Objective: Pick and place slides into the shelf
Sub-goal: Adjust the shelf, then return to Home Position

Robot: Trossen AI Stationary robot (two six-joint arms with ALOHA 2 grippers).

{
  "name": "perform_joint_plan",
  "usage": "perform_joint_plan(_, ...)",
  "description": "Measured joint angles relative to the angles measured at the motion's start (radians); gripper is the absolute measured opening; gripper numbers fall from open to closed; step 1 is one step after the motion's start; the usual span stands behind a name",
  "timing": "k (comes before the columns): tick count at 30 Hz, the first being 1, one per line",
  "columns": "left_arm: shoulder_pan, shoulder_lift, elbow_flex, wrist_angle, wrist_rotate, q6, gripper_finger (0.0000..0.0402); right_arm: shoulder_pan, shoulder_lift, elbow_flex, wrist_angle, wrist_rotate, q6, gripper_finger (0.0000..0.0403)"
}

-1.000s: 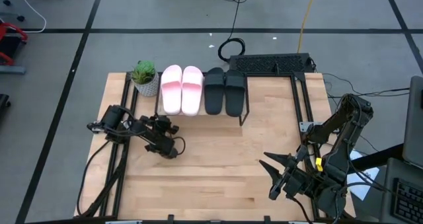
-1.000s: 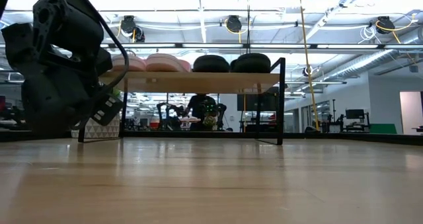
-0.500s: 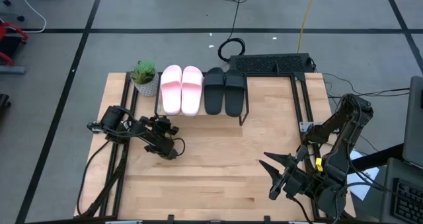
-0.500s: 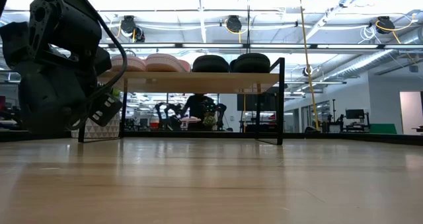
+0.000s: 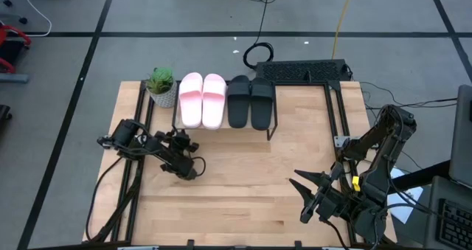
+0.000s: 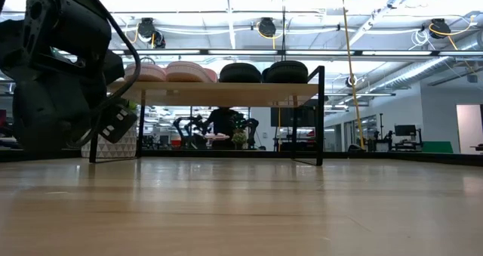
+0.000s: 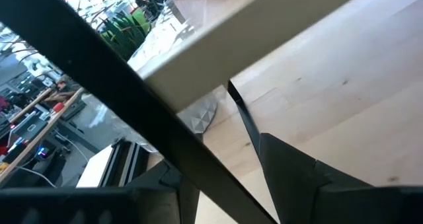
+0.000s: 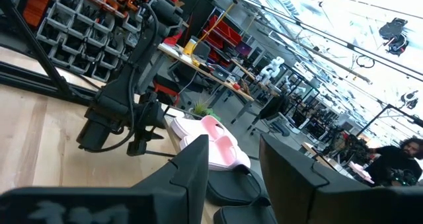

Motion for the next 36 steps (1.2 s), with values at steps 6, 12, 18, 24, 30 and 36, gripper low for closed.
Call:
perform_joint_plan(6,-0.010,0.000,0.000,0.000,0.002,-0.005,0.0154,0.000,0.000,0.000,0.001,-0.051,0.000,0.0123)
perform_joint_plan(12,-0.009,0.000,0.000,-0.034,0.002,-0.022,0.0154,0.000,0.000,0.000,0.006,-0.050,0.001,0.0123)
perform_joint_plan(18,-0.029,-0.040,0.006,-0.109,0.026,-0.103,0.0154,0.000,0.000,0.000,0.008,-0.050,0.000,0.0123)
perform_joint_plan(24,-0.061,-0.143,0.014,-0.116,0.060,-0.068,0.0154,0.000,0.000,0.000,0.008,-0.050,0.001,0.0123)
perform_joint_plan(30,-0.094,-0.203,0.014,-0.109,0.105,-0.066,0.0154,0.000,0.000,0.000,0.008,-0.050,0.012,0.0123)
perform_joint_plan(36,-0.134,-0.212,0.014,-0.109,0.128,-0.065,0.0154,0.000,0.000,0.000,0.007,-0.050,0.013,0.0123)
